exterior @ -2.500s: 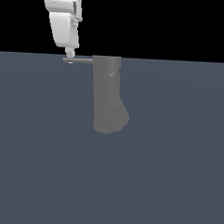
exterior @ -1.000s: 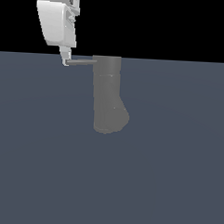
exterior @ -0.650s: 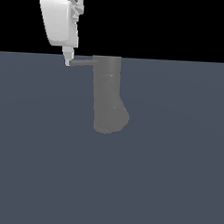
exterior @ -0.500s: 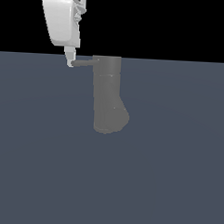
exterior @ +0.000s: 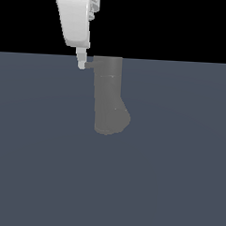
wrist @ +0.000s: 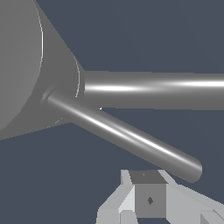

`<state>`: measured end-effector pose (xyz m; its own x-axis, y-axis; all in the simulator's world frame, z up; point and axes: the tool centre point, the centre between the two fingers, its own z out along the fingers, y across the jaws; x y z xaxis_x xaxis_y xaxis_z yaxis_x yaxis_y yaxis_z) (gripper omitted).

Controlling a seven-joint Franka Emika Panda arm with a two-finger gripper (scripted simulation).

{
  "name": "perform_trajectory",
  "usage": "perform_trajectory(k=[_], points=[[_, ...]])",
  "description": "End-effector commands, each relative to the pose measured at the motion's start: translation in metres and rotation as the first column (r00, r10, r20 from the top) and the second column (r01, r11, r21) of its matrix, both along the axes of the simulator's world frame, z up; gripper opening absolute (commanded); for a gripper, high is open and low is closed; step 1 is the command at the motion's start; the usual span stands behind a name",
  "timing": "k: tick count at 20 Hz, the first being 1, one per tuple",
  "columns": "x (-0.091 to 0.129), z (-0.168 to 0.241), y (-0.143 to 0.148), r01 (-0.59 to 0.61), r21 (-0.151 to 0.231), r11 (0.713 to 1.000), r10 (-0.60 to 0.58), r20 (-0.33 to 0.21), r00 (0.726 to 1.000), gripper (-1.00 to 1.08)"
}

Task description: Turn on the faucet by rotating a designated handle.

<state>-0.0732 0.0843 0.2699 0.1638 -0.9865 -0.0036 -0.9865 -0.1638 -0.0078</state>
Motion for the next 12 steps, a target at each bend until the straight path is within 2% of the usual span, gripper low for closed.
perform_trajectory(k=[1,6,7,12], points=[[-0.007,0.0,-0.021,0.023,-0.004,1.0,-0.023,-0.006,1.0,-1.0],[-0.016,0.0,-0.034,0.024,-0.004,1.0,-0.024,-0.007,1.0,-1.0],[-0.013,0.0,-0.019,0.002,-0.002,1.0,-0.002,-0.003,1.0,-1.0],[-0.008,0.0,-0.052,0.008,-0.003,1.0,-0.008,-0.004,1.0,-1.0]])
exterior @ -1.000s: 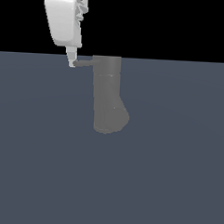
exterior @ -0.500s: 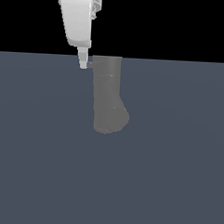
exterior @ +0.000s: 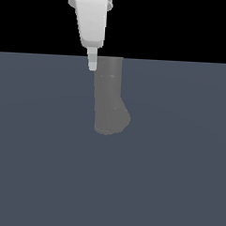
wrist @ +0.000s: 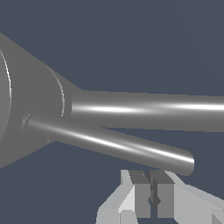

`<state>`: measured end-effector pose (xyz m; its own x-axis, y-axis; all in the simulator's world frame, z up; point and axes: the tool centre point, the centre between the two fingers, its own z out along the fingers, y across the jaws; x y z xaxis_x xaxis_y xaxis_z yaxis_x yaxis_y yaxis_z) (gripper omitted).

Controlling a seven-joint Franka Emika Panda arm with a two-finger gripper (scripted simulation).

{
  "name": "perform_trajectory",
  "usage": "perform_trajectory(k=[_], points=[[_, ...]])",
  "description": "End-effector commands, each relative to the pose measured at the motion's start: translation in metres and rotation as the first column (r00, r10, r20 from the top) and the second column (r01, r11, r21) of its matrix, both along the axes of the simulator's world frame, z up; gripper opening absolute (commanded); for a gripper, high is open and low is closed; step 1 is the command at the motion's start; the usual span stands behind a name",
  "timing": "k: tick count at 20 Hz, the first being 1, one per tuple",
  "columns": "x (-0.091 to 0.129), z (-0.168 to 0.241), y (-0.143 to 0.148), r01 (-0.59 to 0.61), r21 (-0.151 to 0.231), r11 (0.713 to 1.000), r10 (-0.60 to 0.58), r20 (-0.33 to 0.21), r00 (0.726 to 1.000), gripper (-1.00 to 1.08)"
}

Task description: Turn on the faucet by rotating a designated handle.

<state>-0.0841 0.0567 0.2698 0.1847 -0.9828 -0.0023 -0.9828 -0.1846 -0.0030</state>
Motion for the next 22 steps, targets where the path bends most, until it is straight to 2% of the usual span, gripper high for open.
perform_trajectory(k=[1,13,14,15,22], points=[[0.004,0.0,-0.031,0.031,-0.001,1.0,-0.031,0.0,1.0,-1.0],[0.016,0.0,-0.108,0.046,-0.003,0.999,-0.046,-0.003,0.999,-1.0],[0.016,0.0,-0.108,0.046,-0.003,0.999,-0.046,-0.003,0.999,-1.0],[0.016,0.0,-0.074,-0.01,-0.001,1.0,0.01,-0.004,1.0,-1.0],[0.037,0.0,-0.094,0.003,-0.002,1.0,-0.003,-0.004,1.0,-1.0]])
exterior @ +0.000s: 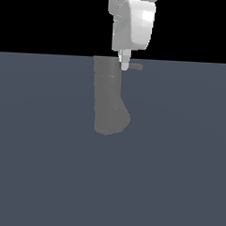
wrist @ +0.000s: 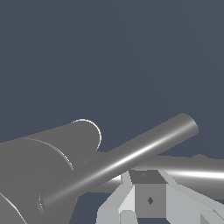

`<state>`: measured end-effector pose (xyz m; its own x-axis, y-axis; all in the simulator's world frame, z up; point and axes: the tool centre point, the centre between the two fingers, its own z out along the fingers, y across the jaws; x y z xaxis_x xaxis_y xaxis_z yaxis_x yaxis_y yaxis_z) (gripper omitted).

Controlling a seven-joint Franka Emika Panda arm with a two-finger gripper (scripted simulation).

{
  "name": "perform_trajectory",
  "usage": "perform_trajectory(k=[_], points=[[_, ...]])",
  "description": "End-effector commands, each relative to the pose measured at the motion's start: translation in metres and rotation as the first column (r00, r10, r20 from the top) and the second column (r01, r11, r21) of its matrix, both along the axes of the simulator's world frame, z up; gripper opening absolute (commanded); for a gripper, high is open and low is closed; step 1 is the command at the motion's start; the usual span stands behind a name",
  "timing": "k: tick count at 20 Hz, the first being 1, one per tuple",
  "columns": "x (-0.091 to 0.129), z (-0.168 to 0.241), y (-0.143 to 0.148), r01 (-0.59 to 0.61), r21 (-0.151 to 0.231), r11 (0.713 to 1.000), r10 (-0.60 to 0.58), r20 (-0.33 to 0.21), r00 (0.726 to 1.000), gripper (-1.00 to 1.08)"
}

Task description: Turn on the faucet by rotating a designated handle.

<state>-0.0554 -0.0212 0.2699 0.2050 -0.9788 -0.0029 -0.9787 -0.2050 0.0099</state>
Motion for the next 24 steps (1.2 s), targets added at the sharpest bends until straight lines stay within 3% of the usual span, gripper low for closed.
perform_trajectory(k=[1,24], points=[[0.012,0.0,-0.019,0.026,0.0,1.0,-0.026,0.009,1.0,-1.0],[0.072,0.0,-0.081,0.065,-0.001,0.998,-0.065,0.01,0.998,-1.0]])
